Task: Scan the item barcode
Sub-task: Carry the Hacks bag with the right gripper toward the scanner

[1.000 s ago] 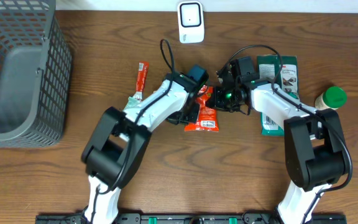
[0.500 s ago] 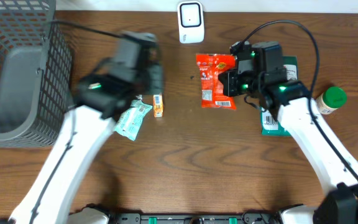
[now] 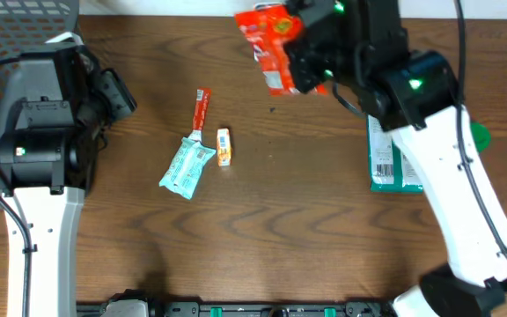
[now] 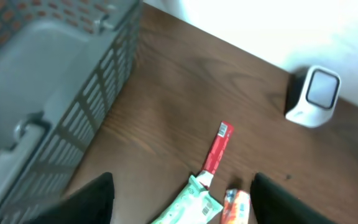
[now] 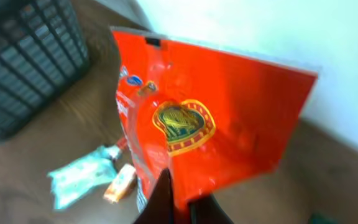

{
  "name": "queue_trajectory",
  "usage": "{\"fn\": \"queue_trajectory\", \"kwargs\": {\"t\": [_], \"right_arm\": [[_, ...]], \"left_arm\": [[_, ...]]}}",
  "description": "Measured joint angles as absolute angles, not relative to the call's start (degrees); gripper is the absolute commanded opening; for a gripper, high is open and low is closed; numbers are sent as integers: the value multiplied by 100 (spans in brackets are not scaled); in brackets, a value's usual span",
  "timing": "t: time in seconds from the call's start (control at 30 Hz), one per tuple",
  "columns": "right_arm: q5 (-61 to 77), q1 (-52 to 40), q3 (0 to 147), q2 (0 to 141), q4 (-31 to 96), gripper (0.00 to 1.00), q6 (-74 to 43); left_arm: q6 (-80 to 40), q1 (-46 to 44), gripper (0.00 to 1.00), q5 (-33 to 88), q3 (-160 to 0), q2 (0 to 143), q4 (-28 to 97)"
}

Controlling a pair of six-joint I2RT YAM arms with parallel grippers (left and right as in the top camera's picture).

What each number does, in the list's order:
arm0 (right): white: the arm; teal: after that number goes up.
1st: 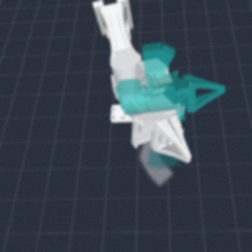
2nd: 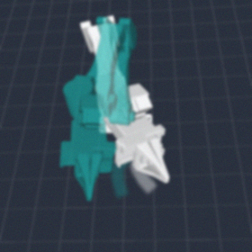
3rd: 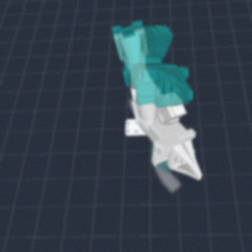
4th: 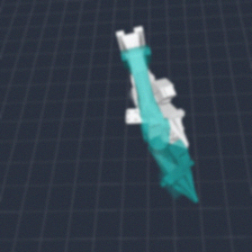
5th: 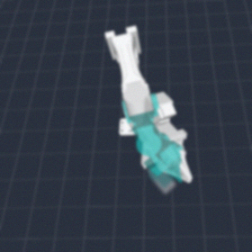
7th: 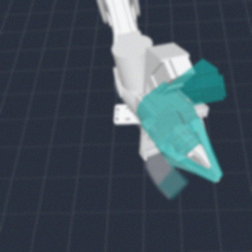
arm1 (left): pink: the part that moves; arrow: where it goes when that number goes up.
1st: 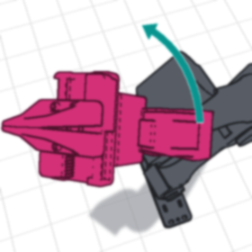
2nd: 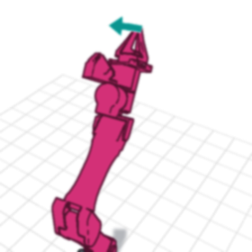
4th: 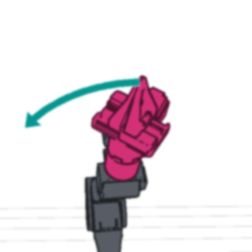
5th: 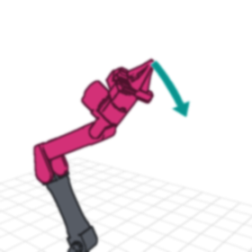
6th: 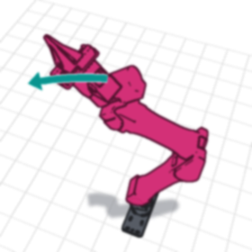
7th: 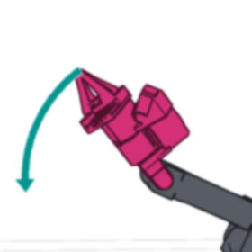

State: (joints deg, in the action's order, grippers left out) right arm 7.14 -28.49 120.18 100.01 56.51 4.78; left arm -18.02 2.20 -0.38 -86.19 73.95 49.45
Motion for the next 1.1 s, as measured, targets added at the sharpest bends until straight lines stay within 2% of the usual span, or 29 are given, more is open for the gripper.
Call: {"fn": "queue_trajectory", "kwargs": {"t": [0.1, 0.27, 0.57, 0.77, 1.1], "right_arm": [[316, -3190, 12682, 10626, 5570, 1, 1031], [-183, -3662, 12750, 11454, 5245, 1, 2053], [-733, -3785, 12746, 12628, 3903, 1, 3734], [-1542, -3785, 12739, 13356, 1785, 1, 4954], [-2154, -3487, 12742, 14475, -895, 1, 6031]], "left_arm": [[-1809, 263, 82, -40, -8619, 7395, 4950], [-1811, 263, 83, -38, -8619, 7395, 4950], [-1813, 263, 83, -38, -8619, 7395, 4950], [-1811, 263, 83, -36, -8619, 7400, 4947], [-1813, 263, 83, -36, -8619, 7404, 4954]]}}
